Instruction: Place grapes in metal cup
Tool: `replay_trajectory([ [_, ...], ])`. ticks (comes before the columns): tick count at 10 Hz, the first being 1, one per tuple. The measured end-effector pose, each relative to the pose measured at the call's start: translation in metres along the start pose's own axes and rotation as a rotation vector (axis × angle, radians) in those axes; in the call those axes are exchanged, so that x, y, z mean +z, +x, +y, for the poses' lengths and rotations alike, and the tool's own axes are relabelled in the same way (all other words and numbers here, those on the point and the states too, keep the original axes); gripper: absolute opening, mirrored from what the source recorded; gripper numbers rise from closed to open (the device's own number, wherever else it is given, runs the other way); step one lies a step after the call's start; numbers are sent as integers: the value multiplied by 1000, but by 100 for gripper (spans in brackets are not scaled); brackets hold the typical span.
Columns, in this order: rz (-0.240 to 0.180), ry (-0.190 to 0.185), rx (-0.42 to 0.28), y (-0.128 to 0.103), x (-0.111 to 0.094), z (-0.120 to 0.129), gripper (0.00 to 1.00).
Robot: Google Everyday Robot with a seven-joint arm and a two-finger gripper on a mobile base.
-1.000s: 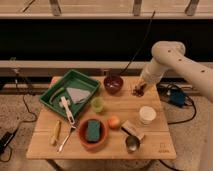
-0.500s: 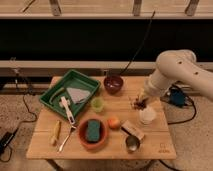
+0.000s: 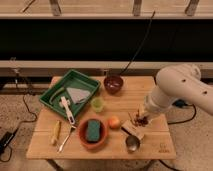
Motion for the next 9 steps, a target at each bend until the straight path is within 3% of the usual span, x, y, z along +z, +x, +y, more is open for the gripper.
replay_trajectory([
  [3, -26, -26, -46, -33, 13, -1, 0],
  [9, -88, -57, -84, -66, 42, -3, 0],
])
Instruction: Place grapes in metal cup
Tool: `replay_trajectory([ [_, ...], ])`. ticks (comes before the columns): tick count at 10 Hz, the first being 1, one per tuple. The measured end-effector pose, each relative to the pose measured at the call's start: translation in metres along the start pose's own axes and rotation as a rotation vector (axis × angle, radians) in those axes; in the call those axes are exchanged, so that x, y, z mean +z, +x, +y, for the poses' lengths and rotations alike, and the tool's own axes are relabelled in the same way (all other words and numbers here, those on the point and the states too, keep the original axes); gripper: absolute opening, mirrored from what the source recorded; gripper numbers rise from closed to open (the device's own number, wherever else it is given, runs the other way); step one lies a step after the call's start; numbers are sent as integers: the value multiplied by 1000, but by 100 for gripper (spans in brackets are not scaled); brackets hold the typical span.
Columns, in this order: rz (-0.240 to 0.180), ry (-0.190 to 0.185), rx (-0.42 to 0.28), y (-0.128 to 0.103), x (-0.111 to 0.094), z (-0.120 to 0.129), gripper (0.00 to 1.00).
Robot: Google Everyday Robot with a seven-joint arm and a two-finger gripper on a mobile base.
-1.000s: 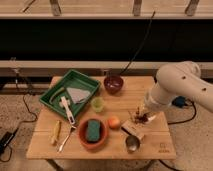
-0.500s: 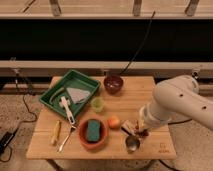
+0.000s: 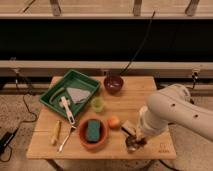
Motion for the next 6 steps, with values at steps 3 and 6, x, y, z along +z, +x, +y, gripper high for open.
replay_trajectory([
  [3, -25, -4, -7, -5, 5, -2, 0],
  [6, -45, -6, -13, -4, 12, -6, 0],
])
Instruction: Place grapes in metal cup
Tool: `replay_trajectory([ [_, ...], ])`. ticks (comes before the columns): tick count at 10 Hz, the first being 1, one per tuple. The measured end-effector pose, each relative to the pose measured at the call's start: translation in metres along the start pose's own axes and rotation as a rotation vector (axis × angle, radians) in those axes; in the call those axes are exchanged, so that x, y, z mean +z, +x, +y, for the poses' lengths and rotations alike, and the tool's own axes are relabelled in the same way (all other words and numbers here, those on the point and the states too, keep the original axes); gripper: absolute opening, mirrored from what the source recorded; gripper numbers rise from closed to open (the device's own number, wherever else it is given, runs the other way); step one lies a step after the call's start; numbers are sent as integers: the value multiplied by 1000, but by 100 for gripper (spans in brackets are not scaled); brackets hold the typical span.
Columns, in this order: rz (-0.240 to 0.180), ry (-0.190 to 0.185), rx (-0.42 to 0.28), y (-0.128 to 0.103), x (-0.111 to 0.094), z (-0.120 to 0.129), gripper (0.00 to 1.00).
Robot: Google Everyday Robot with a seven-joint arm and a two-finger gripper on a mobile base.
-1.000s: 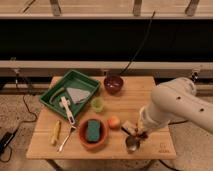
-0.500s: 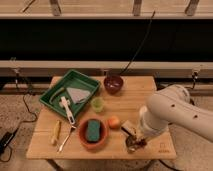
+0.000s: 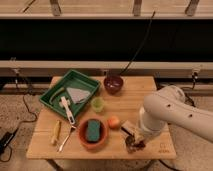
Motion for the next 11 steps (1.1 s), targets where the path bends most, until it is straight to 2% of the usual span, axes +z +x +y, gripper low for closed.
replay_trajectory([
  [3, -21, 1, -1, 6, 10, -4, 0],
  [5, -32, 0, 0, 12, 17, -5, 9],
  [11, -40, 14, 0, 25, 29, -6, 72],
])
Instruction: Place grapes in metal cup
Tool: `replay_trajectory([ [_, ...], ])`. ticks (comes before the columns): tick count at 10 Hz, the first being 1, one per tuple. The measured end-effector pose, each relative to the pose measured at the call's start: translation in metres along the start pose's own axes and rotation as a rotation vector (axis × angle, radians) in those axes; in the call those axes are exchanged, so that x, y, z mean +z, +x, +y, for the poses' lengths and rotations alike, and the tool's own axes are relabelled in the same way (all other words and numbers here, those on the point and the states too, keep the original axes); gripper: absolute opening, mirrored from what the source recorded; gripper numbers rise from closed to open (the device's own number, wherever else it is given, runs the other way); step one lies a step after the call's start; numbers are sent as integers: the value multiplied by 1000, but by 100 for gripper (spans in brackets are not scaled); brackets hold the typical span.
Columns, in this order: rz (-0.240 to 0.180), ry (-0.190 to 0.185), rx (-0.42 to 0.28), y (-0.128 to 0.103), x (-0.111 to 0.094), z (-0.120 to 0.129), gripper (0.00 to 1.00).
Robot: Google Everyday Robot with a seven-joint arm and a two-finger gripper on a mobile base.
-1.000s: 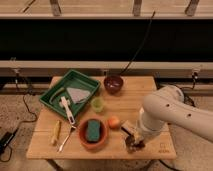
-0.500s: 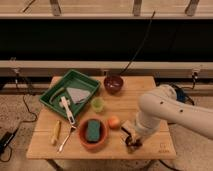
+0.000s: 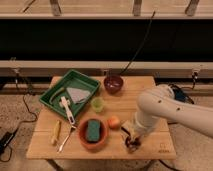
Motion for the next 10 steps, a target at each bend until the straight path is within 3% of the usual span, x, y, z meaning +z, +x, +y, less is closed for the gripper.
replay_trajectory([
  [2, 3, 7, -2, 4, -1, 0, 80],
  [5, 12, 17, -6, 9, -7, 1, 80],
  [8, 34, 43, 2, 18, -25, 5, 80],
  [10, 54, 57, 28, 36, -42, 13, 80],
])
